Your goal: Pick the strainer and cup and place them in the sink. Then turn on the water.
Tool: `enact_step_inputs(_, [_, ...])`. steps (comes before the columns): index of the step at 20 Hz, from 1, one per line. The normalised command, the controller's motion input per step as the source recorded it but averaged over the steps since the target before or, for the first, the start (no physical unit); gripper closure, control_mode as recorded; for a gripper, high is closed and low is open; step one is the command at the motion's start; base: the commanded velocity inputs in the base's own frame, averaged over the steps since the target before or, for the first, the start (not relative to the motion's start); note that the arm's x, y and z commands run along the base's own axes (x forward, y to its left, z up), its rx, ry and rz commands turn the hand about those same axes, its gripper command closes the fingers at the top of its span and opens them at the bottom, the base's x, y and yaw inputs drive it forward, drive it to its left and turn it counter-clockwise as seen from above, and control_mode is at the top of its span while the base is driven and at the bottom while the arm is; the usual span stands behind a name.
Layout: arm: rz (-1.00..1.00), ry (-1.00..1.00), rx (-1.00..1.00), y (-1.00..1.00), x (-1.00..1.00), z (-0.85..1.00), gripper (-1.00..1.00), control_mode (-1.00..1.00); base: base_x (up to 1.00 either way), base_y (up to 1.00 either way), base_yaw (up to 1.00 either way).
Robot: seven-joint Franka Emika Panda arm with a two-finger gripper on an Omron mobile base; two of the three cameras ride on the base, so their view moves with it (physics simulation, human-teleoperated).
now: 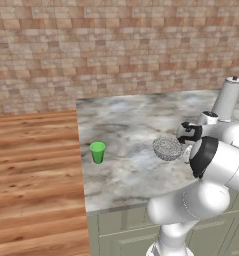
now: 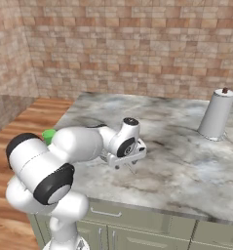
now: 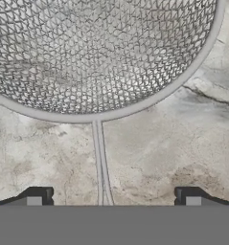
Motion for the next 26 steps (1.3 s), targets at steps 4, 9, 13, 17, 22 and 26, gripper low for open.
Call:
enact_step_inputs(4, [0.0,0.0,0.0,0.0,0.0,-0.27,-1.0,-1.0,0.0,0.0,0.0])
enact_step_inputs(9, [0.0,0.0,0.0,0.0,0.0,-0.01,-1.0,-1.0,0.0,0.0,0.0])
enact_step_inputs(13, [0.0,0.0,0.0,0.0,0.0,0.0,1.0,-1.0,0.0,0.0,0.0])
enact_step_inputs(17, [0.0,0.0,0.0,0.0,0.0,0.0,1.0,-1.0,0.0,0.0,0.0])
enact_step_inputs(22, [0.0,-0.01,0.0,0.0,0.0,0.0,1.0,-1.0,0.0,0.0,0.0])
enact_step_inputs(26, [0.0,0.0,0.0,0.0,0.0,0.01,1.0,-1.0,0.0,0.0,0.0])
